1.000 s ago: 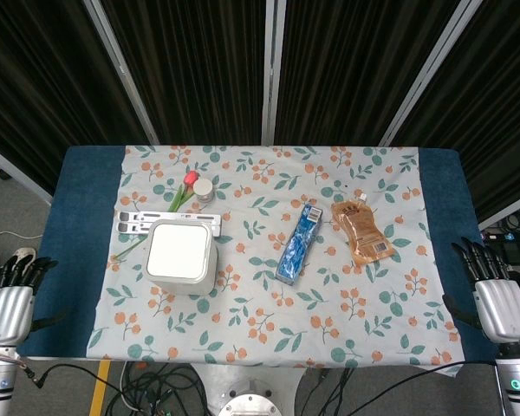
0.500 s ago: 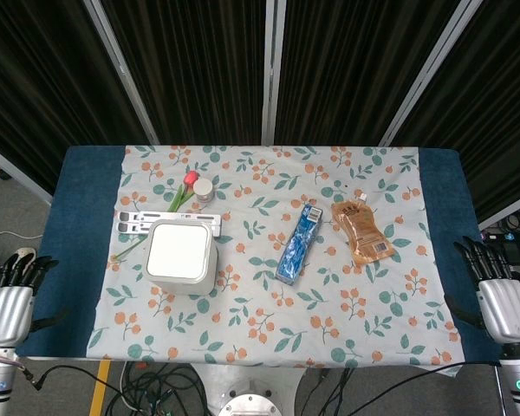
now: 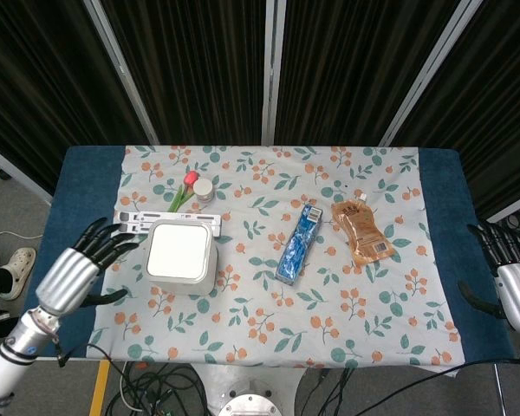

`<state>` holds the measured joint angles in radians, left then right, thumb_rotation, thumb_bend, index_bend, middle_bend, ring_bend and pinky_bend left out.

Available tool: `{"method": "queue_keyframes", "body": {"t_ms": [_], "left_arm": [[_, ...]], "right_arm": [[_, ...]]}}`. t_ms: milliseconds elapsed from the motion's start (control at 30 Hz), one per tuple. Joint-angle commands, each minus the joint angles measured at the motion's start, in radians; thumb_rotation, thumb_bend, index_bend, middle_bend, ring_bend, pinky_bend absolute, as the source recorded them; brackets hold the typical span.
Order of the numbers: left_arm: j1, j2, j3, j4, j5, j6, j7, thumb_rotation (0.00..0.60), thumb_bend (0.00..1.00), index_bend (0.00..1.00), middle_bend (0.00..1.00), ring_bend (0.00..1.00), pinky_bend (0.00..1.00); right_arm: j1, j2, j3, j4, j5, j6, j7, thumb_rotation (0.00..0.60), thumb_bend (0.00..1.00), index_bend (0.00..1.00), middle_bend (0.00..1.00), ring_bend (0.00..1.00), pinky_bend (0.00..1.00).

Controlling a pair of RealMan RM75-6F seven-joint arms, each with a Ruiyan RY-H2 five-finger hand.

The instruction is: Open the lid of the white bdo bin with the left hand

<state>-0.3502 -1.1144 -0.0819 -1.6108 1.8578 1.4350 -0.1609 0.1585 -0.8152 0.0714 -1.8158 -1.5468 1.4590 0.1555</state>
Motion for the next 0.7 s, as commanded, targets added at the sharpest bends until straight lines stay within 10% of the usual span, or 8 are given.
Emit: {"method": "queue_keyframes", "body": {"t_ms": [33, 700], "left_arm": [[-0.096, 0.010, -0.015, -0.037, 0.035, -0.096, -0.036, 0.600, 0.00, 0.20, 0.17, 0.10, 0.01], [-0.197, -0.018, 0.056, -0.050, -0.067, -0.301, -0.001, 0.598, 0.00, 0.20, 0.21, 0.10, 0.01]], "right_arm": [[0.001, 0.003, 0.000, -0.005, 0.000, -0.006, -0.001, 0.600, 0.22, 0.00, 0.00, 0.00, 0.00], [0.001, -0.021, -0.003, 0.023, -0.014, -0.019, 0.022, 0.600, 0.22, 0.00, 0.00, 0.00, 0.00]]}}
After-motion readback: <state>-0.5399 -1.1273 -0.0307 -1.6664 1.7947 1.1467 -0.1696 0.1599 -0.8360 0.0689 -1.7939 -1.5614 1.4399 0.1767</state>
